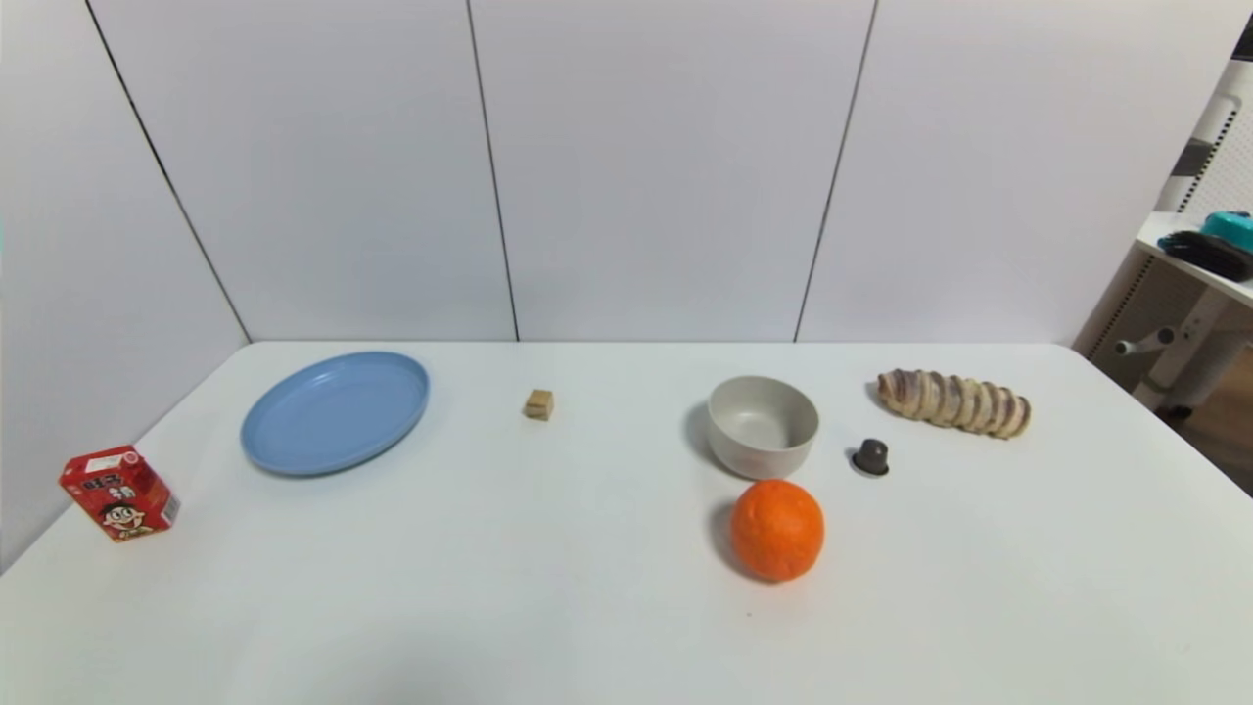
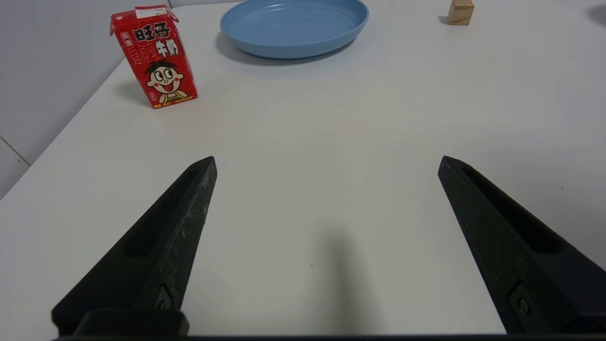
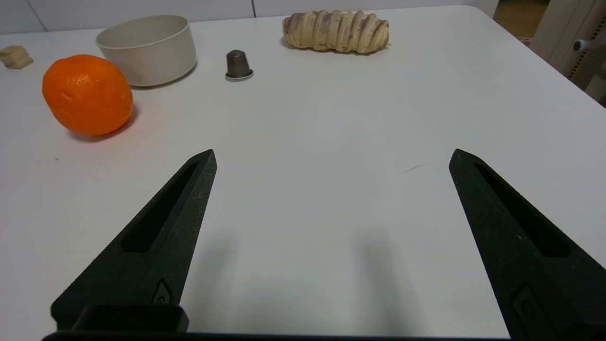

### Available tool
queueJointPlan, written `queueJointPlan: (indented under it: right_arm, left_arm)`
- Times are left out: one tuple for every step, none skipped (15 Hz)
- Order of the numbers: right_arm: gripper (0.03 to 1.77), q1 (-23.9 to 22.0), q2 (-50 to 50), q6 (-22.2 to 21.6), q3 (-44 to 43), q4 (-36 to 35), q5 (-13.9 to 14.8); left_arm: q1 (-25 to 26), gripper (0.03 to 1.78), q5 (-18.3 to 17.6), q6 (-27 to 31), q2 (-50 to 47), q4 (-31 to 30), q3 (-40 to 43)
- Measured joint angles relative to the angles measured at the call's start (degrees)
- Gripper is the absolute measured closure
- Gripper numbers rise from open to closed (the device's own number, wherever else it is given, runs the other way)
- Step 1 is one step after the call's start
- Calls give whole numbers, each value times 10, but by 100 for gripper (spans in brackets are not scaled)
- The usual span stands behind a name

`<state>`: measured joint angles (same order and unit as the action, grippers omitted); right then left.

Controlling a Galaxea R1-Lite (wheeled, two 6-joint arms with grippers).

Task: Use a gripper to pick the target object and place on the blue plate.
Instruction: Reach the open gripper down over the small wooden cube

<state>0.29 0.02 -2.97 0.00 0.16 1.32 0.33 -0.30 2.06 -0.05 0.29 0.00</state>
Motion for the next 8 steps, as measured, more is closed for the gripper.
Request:
queueJointPlan:
  right_arm:
    - [10, 0, 0, 0, 0, 0, 0]
    - [10, 0, 0, 0, 0, 0, 0]
    - [10, 0, 0, 0, 0, 0, 0]
    - [10, 0, 0, 0, 0, 0, 0]
    - [10, 0, 0, 0, 0, 0, 0]
    - [10, 0, 0, 0, 0, 0, 0]
    - [10, 0, 0, 0, 0, 0, 0]
    - [10, 0, 0, 0, 0, 0, 0]
  left_arm:
    - [0, 12, 1, -1, 0, 0, 0]
    - [0, 12, 1, -2, 4, -2, 0]
    - [0, 12, 2, -2, 13, -11, -1]
    - [-1, 12, 1, -1, 29, -26, -4]
    - [-2, 12, 1, 0, 52, -40, -11]
    - [-5, 12, 0, 1, 82, -51, -30]
    - [-9, 12, -3, 3, 116, -56, -59]
    - [-15, 12, -9, 4, 153, -60, -99]
